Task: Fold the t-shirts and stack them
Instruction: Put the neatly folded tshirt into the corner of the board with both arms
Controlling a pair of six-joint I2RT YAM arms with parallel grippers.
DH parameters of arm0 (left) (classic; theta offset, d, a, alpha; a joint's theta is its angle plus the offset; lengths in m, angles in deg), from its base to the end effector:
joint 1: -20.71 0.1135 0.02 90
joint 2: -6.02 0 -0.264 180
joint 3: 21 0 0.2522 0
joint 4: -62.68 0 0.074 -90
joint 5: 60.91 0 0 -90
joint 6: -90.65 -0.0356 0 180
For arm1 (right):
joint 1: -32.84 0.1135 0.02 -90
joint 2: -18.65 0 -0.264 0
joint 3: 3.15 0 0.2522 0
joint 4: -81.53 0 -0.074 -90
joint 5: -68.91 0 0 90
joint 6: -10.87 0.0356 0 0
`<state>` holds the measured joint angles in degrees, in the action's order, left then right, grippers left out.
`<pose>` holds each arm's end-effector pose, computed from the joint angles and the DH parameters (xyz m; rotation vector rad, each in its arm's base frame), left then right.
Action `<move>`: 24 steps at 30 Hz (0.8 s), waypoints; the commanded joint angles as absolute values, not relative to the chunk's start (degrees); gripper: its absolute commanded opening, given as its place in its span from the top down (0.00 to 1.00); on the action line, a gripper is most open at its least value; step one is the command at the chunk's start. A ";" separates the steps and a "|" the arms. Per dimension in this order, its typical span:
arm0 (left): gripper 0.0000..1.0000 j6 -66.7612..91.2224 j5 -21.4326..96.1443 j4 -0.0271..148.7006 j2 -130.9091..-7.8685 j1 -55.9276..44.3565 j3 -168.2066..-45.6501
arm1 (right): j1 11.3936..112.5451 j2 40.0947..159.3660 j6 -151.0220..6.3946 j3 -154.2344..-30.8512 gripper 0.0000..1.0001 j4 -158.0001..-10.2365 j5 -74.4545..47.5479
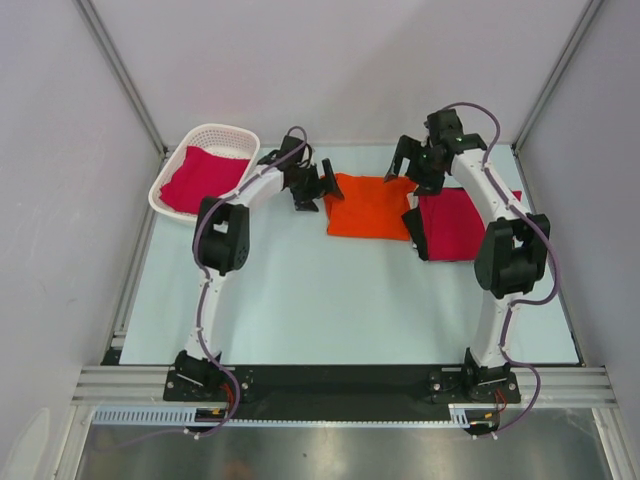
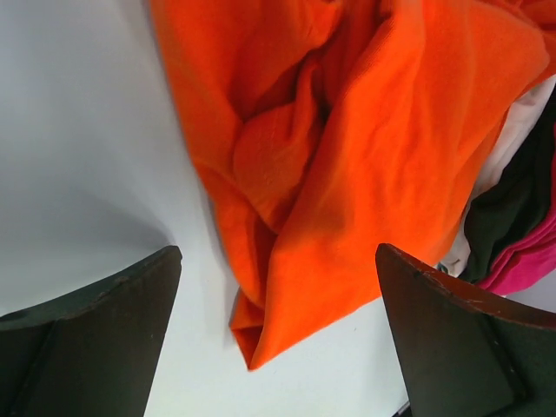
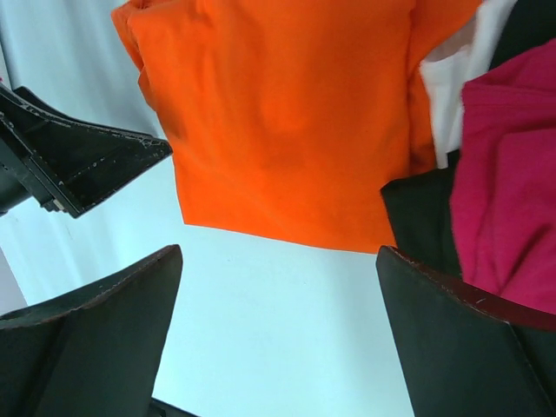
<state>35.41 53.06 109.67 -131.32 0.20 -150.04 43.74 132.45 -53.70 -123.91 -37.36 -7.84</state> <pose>0.4861 -0.1973 0.1684 -0.1547 2.6592 -0.8851 0.4310 0.0913 0.2975 0.2288 2.5565 0.5417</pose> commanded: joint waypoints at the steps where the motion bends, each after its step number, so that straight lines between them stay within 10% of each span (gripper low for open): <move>1: 0.00 37.65 55.02 109.31 -135.04 -1.61 -155.34 | 41.11 128.87 -53.99 -124.05 0.00 -38.83 -4.40; 13: 0.24 42.93 58.63 110.01 -143.92 -5.30 -161.50 | 38.29 128.42 -55.04 -123.52 0.00 -37.87 -0.62; 16: 0.67 43.36 58.89 110.71 -144.27 -5.13 -161.50 | 38.20 129.04 -55.22 -123.35 0.00 -37.34 0.78; 17: 1.00 43.54 58.72 111.33 -144.36 -4.78 -161.50 | 38.20 129.39 -55.05 -123.17 0.00 -37.34 0.96; 24: 1.00 40.47 52.21 113.27 -134.46 0.40 -147.90 | 39.70 131.58 -53.47 -121.67 0.00 -39.54 5.71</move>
<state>43.61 59.27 106.40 -140.26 -3.78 -156.86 38.67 131.70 -54.16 -121.90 -37.91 1.69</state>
